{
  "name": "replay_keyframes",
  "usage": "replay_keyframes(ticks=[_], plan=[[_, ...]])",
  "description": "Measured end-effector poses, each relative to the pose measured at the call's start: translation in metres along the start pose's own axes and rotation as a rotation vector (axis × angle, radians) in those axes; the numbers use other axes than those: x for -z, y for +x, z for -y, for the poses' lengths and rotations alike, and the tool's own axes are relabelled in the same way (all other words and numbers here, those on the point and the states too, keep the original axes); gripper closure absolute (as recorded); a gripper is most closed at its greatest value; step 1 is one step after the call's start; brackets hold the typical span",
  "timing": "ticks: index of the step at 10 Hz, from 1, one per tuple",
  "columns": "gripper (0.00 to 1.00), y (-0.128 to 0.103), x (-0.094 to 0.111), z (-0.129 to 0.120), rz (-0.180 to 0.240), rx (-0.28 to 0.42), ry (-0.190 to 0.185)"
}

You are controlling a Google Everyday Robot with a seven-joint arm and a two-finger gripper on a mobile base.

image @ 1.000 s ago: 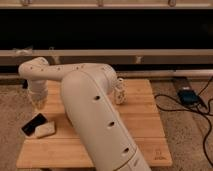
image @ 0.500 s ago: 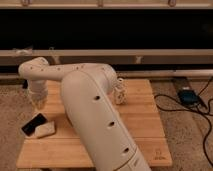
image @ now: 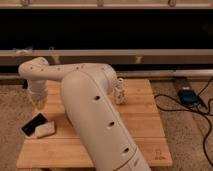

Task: Place the white sponge in the ceramic bowl

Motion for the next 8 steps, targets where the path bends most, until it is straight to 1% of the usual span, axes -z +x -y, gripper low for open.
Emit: replay_keyframes(ticks=[6, 7, 8], plan=[[0.91, -0.0003, -0.0001, 0.0000, 0.000, 0.000, 0.000], [0.91, -0.0018, -0.0004, 0.0007, -0.002, 0.010, 0.005], [0.91, -0.0006, -0.0040, -0.0038, -0.017, 0.047, 0.017]])
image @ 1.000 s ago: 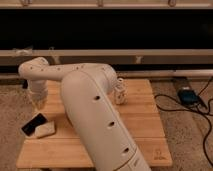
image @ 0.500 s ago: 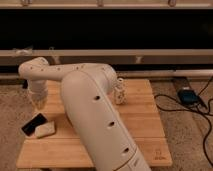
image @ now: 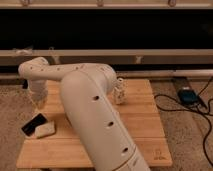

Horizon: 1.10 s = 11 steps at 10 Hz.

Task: Place the white sponge in the ceramic bowl

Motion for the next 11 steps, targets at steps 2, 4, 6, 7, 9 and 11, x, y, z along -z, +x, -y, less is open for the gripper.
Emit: replay_keyframes(ticks=[2, 4, 6, 7, 9, 11], plan=[[0.91, 0.009, -0.011, -0.027, -0.028, 0.098, 0.026], [0.98, 0.023, -0.021, -0.058, -0.053, 0.186, 0.061], [0.95, 0.041, -0.033, -0.087, -0.076, 0.266, 0.113], [0.87, 0.050, -0.036, -0.091, -0.080, 0.283, 0.133], [0.67, 0.071, -0.041, -0.093, -0.085, 0.309, 0.164], [0.50, 0.095, -0.045, -0.079, -0.090, 0.281, 0.183]])
